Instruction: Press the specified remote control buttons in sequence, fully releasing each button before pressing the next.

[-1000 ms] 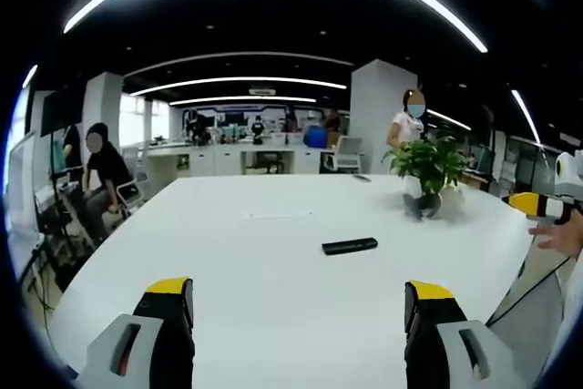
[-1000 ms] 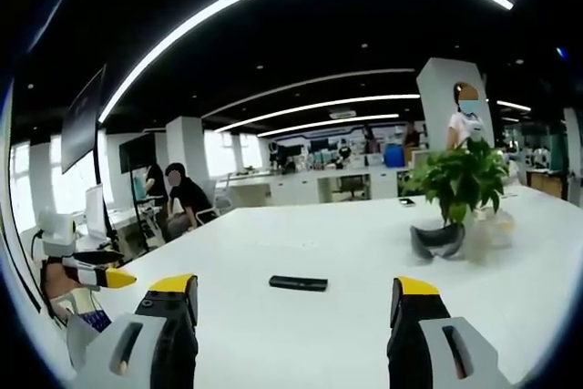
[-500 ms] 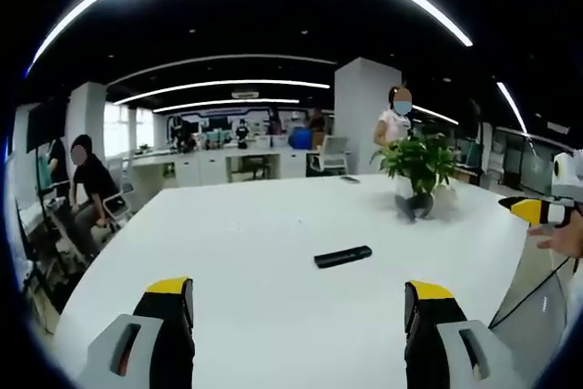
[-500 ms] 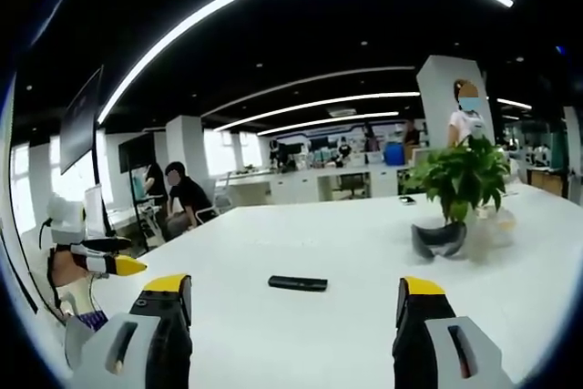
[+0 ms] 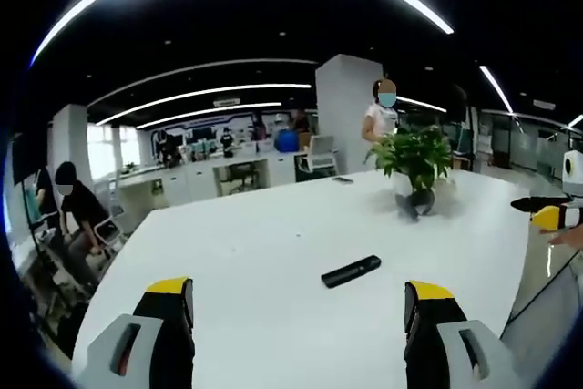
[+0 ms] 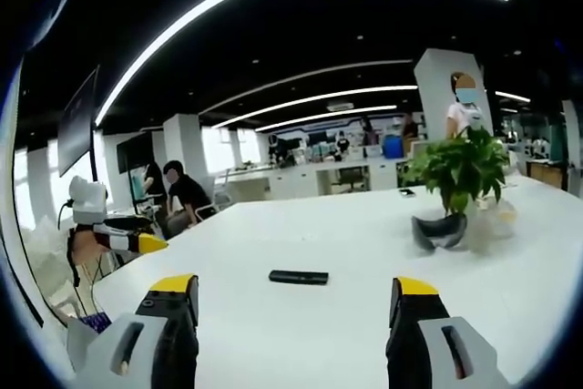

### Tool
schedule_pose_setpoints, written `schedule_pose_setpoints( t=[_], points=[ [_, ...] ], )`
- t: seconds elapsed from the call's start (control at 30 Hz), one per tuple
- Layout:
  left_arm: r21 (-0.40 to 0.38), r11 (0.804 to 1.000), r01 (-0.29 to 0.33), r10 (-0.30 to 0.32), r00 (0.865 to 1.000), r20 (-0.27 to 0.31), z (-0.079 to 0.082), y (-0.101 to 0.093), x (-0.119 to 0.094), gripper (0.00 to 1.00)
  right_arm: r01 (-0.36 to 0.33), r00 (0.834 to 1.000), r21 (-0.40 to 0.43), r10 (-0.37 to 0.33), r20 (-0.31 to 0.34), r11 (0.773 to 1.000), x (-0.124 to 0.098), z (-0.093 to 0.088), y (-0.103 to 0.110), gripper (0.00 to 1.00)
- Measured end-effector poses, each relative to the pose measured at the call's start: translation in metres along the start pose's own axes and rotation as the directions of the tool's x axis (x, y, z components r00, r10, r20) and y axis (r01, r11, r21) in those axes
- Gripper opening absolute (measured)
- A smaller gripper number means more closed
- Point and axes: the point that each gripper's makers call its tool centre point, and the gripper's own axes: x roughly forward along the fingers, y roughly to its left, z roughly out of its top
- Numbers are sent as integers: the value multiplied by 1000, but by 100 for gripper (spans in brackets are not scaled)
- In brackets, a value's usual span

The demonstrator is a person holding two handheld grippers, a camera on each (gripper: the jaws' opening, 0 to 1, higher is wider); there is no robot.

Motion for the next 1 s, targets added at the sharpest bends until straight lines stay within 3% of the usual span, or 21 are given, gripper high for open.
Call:
schedule_pose_setpoints(
  t=[0.23, 0.53, 0.67, 1.0],
  points=[
    [51, 997, 65, -64, 998, -13, 12, -16, 26, 97, 3, 1000, 27, -3, -15, 1000, 7, -4, -5, 79],
    [101, 982, 157, -154, 987, -35, 24, -31, 60, 97, -18, 999, 88, 22, -44, 996, 12, -10, -8, 63],
    [125, 974, 191, -187, 981, -42, 29, -36, 75, 96, -1, 999, 88, 5, -48, 996, 12, -12, -11, 62],
    [188, 944, 272, -252, 960, -120, 23, -47, 109, 91, 20, 999, 141, -14, -49, 990, 17, -17, -23, 59]
  ],
)
